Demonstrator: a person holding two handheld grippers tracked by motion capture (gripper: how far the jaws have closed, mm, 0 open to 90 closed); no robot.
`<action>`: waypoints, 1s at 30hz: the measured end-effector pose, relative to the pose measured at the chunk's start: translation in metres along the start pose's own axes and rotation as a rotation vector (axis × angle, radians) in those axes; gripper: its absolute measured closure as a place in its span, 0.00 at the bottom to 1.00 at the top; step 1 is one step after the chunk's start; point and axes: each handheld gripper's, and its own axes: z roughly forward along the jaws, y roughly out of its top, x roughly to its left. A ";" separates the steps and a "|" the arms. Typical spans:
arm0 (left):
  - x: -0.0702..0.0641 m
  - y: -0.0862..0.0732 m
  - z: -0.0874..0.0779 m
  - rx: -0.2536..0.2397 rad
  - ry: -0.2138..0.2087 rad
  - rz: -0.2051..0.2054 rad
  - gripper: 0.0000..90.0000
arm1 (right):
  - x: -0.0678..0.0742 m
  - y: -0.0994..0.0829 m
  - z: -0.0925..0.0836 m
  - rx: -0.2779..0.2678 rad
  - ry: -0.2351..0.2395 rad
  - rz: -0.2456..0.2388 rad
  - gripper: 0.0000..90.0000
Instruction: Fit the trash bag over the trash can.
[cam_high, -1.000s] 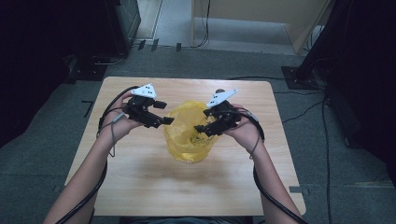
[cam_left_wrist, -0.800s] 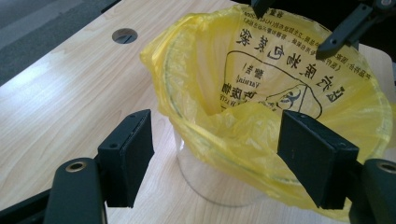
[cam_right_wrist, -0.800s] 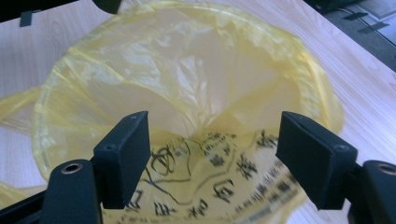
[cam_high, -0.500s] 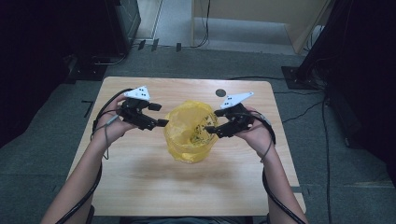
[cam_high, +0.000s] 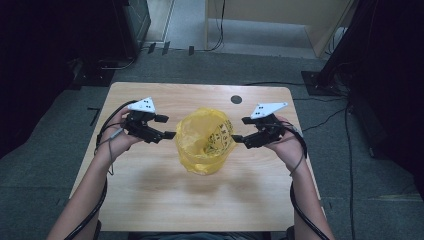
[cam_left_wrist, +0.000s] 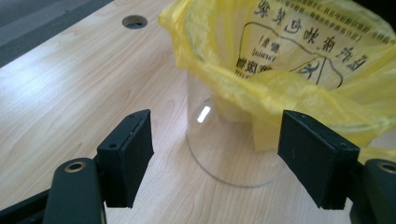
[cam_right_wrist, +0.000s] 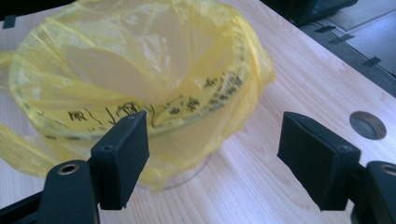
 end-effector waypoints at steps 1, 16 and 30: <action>0.000 0.000 0.000 0.000 0.000 0.000 0.29 | 0.000 0.000 0.000 0.000 0.000 0.000 0.28; 0.011 -0.033 0.013 0.004 0.025 -0.016 0.29 | -0.028 -0.038 -0.008 -0.040 -0.024 0.102 0.28; 0.021 -0.060 0.038 0.026 0.015 -0.037 0.27 | -0.039 -0.072 0.026 -0.006 -0.030 0.126 0.27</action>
